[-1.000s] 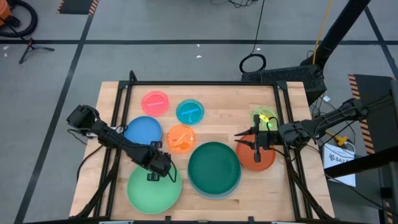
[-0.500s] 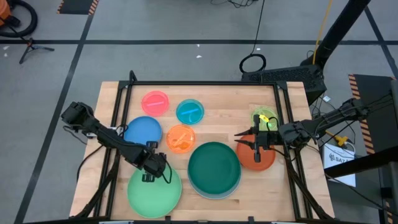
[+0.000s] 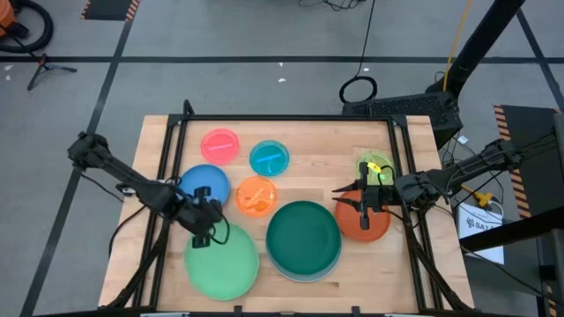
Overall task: Stack plastic plates
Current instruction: Stack the light green plate on top of the dark green plate
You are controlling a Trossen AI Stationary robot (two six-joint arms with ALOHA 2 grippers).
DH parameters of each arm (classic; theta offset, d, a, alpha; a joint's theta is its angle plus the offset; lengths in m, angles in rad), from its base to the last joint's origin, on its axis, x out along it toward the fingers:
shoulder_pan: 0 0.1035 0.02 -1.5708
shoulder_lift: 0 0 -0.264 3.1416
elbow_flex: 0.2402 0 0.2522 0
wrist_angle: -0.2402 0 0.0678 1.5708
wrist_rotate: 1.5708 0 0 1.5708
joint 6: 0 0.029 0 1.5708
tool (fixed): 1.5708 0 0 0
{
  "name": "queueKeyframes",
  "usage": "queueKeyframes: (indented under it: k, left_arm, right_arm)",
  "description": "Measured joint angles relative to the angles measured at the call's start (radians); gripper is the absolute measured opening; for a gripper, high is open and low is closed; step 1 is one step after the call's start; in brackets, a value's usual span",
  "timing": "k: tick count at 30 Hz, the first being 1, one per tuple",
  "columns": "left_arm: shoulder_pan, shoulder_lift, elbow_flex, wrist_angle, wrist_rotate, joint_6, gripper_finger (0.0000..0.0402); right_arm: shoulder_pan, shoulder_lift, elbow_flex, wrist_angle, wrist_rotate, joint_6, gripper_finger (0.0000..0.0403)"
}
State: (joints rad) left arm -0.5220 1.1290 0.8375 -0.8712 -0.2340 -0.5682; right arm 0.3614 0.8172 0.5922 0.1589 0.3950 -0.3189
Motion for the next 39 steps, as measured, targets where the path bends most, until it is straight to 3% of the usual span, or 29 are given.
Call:
queueKeyframes:
  k: [6, 11, 20, 39]
  left_arm:
    - [0.022, -0.133, 0.000, 0.051, -0.077, -0.092, 0.0010]
    - [0.097, -0.154, 0.002, 0.190, -0.124, -0.188, 0.0010]
    - [0.240, -0.044, 0.002, 0.312, -0.131, -0.359, 0.0010]
    - [0.344, 0.202, 0.003, 0.569, 0.001, -0.385, 0.0010]
  right_arm:
    - [0.000, 0.000, 0.000, 0.000, 0.000, 0.000, 0.0077]
    - [0.000, 0.000, 0.000, 0.000, 0.000, 0.003, 0.0077]
    - [0.000, -0.031, 0.000, -0.001, 0.024, 0.004, 0.0077]
    - [0.000, -0.148, 0.000, -0.090, 0.047, 0.098, 0.0077]
